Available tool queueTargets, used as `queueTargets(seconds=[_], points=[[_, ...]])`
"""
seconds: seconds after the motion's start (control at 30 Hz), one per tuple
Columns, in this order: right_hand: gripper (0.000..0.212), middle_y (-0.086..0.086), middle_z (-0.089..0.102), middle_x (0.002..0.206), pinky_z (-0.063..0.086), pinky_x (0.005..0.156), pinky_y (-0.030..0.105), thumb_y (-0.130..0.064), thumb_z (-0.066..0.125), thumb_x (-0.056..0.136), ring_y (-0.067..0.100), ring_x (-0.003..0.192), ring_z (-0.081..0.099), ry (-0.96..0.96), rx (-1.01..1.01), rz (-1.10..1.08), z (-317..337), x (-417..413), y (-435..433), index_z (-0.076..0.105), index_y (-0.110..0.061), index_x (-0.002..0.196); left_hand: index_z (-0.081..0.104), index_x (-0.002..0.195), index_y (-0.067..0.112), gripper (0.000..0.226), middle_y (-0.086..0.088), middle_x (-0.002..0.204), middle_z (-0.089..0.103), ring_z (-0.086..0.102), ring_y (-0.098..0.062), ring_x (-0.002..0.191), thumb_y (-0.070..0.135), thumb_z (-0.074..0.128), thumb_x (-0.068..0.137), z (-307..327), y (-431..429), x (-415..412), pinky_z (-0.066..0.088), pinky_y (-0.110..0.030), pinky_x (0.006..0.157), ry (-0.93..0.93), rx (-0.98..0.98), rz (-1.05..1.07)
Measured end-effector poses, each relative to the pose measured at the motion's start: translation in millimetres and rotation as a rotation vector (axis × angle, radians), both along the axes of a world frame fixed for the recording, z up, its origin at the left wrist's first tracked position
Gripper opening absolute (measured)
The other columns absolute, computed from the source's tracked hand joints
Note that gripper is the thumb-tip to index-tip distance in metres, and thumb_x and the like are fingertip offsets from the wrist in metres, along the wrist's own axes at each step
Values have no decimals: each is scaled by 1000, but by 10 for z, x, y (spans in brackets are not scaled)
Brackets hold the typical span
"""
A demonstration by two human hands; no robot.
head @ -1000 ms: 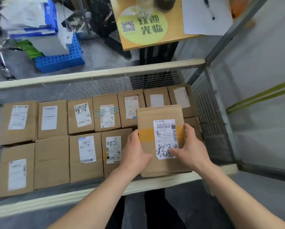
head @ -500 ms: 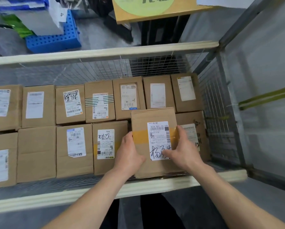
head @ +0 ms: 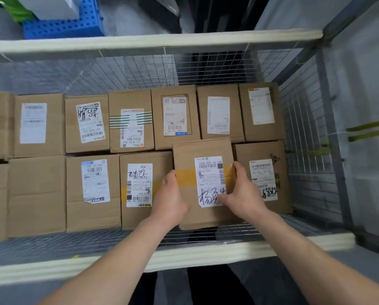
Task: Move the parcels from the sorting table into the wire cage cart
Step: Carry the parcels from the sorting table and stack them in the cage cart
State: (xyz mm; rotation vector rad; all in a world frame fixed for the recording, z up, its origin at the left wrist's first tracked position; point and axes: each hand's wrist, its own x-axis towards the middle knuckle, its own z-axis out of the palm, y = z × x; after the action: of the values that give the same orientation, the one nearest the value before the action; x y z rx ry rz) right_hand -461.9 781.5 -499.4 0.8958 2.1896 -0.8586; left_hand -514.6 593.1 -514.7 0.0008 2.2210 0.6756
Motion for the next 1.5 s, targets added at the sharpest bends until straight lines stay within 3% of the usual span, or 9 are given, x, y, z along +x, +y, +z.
queueTargets(seconds=[0.23,0.43,0.6,0.8,0.97,1.1,1.23,1.37,1.5], points=[[110,7,65,126,54,82,41,-23,84,80,29,100,67,-34,30,23,-304,16,15,6,-32,158,26,149,12,78,-10,137,48,61,-29,108,-2,65,84,-306,16,50,51,-36,87,-28,-50,-58],[110,9,66,115,58,83,45,-18,79,84,27,87,65,-89,82,77,-585,29,32,-1,-33,158,12,158,12,91,-15,157,33,56,-29,125,6,69,87,-469,87,0,48,-34,100,-107,-58,-202],[105,11,60,123,58,85,44,-11,71,87,29,101,64,-139,114,158,-659,37,30,-3,-25,160,12,159,8,93,-12,167,13,41,-26,142,21,74,90,-402,130,-12,34,-28,112,-165,-62,-286],[75,9,52,136,58,91,41,-14,70,85,30,112,63,-63,134,234,-504,56,-30,33,-17,150,16,159,8,88,-5,169,3,29,-23,149,27,69,93,-148,56,-78,27,-27,117,-123,-42,-326],[50,2,57,127,57,85,38,-30,70,84,25,107,62,45,168,227,-17,-2,-122,54,-23,131,26,157,14,80,-3,165,23,33,-25,146,42,65,93,328,9,-186,38,-39,115,30,-63,-459],[51,4,57,137,50,97,40,-39,68,86,26,126,54,112,222,232,555,-66,-198,56,-22,133,26,156,15,78,-4,162,29,28,-26,147,50,59,94,878,-11,-321,31,-43,118,176,-85,-603],[35,-2,61,114,50,83,38,-47,62,88,24,112,58,180,302,196,1226,-76,-285,56,-20,109,29,154,17,79,-2,159,32,23,-24,148,58,56,92,1485,-39,-488,27,-44,119,319,-77,-720],[51,2,59,135,46,99,39,-48,59,95,24,128,51,251,376,102,1966,-4,-426,53,-14,132,30,152,19,79,0,158,34,26,-21,147,64,53,92,2104,-55,-592,25,-42,118,475,-35,-815],[57,2,57,137,45,101,39,-53,55,96,22,128,50,297,442,-7,2559,165,-563,49,-14,137,38,146,21,73,4,150,42,34,-19,140,67,50,90,2630,-40,-598,30,-39,114,610,63,-874]])
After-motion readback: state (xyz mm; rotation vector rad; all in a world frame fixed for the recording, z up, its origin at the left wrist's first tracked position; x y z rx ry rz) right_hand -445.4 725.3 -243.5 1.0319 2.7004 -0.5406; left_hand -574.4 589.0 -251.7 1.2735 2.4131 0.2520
